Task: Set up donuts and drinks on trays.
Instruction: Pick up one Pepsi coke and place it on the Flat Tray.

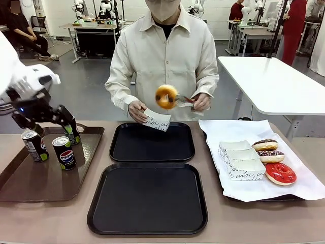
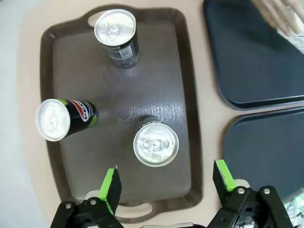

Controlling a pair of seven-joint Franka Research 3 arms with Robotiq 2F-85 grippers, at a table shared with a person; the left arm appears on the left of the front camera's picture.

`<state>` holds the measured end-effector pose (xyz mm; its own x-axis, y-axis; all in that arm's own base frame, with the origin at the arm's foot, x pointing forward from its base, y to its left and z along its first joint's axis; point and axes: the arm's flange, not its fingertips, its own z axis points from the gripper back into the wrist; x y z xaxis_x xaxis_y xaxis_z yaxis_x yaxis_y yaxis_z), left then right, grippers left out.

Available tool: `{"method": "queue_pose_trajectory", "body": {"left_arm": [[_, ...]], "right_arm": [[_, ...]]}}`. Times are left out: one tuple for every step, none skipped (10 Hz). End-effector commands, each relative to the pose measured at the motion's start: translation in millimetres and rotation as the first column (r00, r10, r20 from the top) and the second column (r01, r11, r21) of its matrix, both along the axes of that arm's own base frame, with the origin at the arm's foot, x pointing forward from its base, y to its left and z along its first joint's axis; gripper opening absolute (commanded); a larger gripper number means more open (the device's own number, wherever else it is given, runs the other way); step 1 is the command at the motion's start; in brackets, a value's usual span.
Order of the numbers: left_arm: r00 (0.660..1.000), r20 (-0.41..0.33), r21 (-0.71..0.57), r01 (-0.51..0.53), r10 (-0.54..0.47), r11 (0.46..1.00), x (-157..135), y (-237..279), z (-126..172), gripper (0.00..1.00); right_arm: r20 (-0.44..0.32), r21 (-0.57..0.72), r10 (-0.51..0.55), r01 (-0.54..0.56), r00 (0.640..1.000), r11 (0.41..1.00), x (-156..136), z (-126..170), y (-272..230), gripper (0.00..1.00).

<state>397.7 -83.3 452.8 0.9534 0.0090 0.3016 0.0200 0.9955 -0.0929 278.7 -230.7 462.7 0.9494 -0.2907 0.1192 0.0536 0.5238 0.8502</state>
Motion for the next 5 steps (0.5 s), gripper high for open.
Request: {"method": "queue_pose_trajectory", "body": {"left_arm": [[1.0,-0.017,-0.002,-0.009,0.009,1.0,4.2,-1.2,-8.7,1.0],[1.0,0.0,0.0,0.0,0.0,1.0,0.0,0.0,0.0,1.0],[1.0,0.0,0.0,0.0,0.0,1.0,0.0,0.0,0.0,1.0],[1.0,0.0,0.0,0.0,0.0,1.0,0.0,0.0,0.0,1.0],[1.0,0.0,0.0,0.0,0.0,1.0,0.0,0.0,0.0,1.0]], "right_arm": [[0.012,0.014,0.002,-0.002,1.0,1.0,-0.1,0.0,-1.5,1.0],[0.012,0.014,0.002,-0.002,1.0,1.0,-0.1,0.0,-1.5,1.0],[0.012,0.014,0.002,-0.002,1.0,1.0,-0.1,0.0,-1.5,1.0],[0.012,0.014,0.002,-0.002,1.0,1.0,-0.1,0.0,-1.5,1.0],[0.012,0.014,0.002,-0.002,1.0,1.0,-0.1,0.0,-1.5,1.0]]}}
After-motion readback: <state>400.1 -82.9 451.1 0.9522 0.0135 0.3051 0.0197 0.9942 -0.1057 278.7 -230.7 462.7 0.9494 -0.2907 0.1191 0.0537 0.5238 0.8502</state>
